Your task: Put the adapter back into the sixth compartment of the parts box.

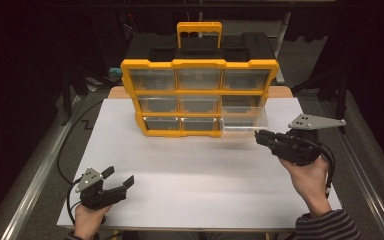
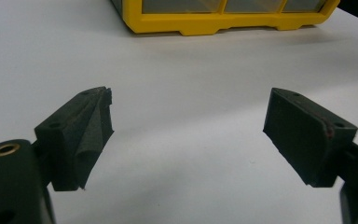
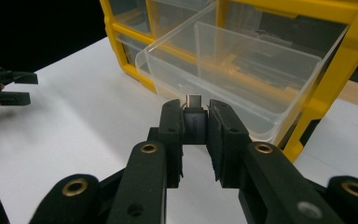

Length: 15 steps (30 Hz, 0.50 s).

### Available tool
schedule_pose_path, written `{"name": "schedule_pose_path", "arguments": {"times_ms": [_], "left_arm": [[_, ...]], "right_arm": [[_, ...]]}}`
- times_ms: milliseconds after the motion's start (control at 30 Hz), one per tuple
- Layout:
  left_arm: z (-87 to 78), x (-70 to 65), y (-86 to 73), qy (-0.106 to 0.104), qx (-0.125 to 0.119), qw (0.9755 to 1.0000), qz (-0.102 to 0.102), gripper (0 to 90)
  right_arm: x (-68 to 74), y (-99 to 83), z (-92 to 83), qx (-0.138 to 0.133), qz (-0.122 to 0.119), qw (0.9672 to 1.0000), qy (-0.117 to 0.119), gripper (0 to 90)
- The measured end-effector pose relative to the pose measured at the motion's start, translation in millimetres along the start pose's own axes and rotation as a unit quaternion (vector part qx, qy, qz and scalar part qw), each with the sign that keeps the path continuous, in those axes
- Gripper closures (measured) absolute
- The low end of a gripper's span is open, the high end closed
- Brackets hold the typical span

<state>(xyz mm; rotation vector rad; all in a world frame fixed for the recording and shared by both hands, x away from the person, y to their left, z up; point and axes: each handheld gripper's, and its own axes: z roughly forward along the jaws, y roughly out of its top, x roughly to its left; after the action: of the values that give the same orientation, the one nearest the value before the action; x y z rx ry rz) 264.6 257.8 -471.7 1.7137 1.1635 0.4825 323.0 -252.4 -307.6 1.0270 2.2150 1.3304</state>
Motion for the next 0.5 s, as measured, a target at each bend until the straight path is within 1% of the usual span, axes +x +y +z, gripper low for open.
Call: {"name": "schedule_pose_path", "arguments": {"times_ms": [67, 267, 367, 500], "left_arm": [[-0.1, -0.2, 0.0, 0.0, 0.0, 1.0, 0.0, 16.3], [-0.1, -0.3, 0.1, 0.0, -0.001, 1.0, 0.0, 16.3], [-0.2, -0.4, 0.0, 0.0, 0.0, 1.0, 0.002, 16.3], [0.0, -0.3, 0.0, 0.0, 0.0, 1.0, 0.001, 16.3]], "right_arm": [[-1.3, 4.5, 0.0, -0.006, 0.001, 1.0, 0.0, 77.0], [-3.9, 12.3, 2.3, -0.009, 0.001, 1.0, -0.003, 77.0], [-7.6, 17.6, 6.1, -0.007, 0.001, 0.9999, -0.012, 77.0], [-11.2, 21.2, 9.8, -0.005, 0.002, 0.9998, -0.018, 77.0]]}}
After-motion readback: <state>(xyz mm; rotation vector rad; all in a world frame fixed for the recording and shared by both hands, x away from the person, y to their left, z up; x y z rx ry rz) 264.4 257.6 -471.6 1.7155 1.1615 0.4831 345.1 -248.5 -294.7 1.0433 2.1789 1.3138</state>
